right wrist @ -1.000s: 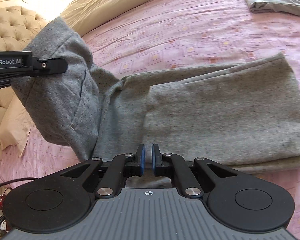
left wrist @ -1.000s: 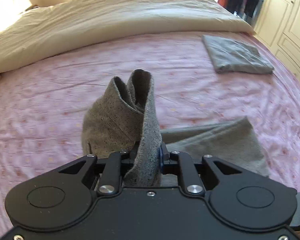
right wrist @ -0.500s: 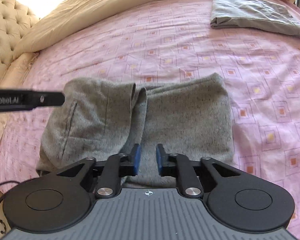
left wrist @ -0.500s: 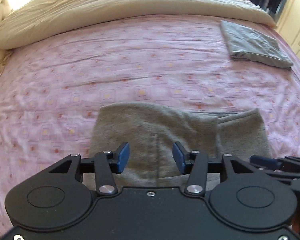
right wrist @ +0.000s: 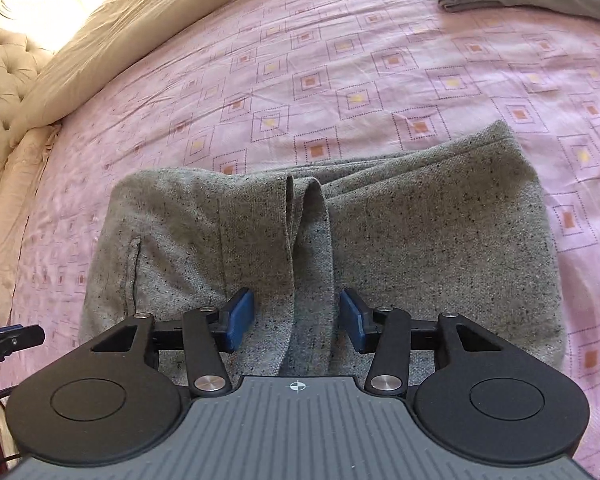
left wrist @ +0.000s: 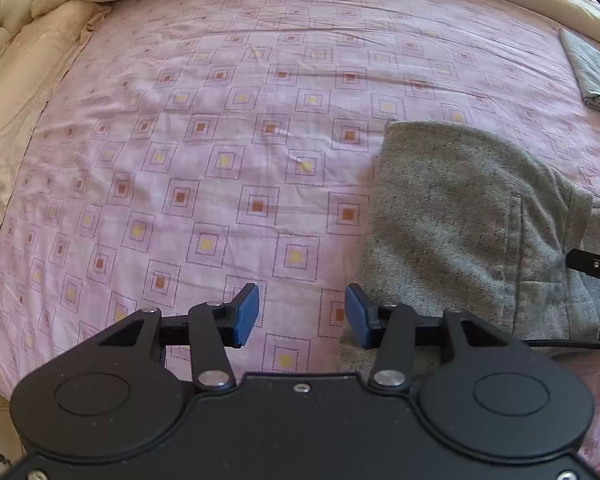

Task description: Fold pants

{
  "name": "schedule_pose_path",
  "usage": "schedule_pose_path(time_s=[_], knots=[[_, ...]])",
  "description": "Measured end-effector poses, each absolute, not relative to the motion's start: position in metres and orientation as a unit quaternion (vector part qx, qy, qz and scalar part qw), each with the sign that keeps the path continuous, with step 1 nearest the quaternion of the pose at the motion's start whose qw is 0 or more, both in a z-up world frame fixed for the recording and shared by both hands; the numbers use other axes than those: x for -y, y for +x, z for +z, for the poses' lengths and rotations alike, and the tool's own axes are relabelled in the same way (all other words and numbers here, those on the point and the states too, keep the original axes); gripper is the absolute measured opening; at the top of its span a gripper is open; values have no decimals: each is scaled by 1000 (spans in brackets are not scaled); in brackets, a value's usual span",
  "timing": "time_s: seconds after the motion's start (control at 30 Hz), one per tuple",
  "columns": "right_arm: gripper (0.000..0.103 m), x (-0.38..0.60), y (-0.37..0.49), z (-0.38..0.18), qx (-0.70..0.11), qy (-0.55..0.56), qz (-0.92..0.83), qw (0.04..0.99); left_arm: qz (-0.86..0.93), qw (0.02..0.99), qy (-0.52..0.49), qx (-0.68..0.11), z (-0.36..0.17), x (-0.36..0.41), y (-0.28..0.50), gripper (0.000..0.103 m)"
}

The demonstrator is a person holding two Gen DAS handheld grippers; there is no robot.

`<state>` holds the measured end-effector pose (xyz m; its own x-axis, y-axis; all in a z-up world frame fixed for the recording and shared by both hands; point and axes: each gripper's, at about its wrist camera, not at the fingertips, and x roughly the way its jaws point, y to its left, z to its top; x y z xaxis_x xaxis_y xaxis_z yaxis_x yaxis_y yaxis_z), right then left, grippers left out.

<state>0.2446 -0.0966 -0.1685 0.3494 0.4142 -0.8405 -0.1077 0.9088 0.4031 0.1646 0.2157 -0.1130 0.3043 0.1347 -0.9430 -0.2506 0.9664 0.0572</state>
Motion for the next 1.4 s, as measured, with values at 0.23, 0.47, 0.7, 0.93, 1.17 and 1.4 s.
schedule_pose_path(time_s=[0.23, 0.47, 0.7, 0.93, 1.17, 1.4], knots=[[51, 86, 246, -182, -557, 185, 223, 779, 112, 803, -65, -582, -118, -222, 163, 55], [18, 71, 239, -130, -529, 153, 252, 796, 110, 807, -61, -577, -116, -220, 156, 55], [7, 123, 235, -58, -479, 128, 223, 840, 107, 804, -70, -581, -118, -214, 148, 55], [8, 165, 259, -151, -554, 99, 122, 817, 67, 806, -35, -587, -122, -174, 155, 55], [26, 159, 225, -110, -459, 52, 118, 879, -14, 830, 31, -557, -115, -114, 179, 56], [26, 102, 189, -122, -494, -29, 300, 816, -103, 818, 59, -562, -127, -78, 189, 57]])
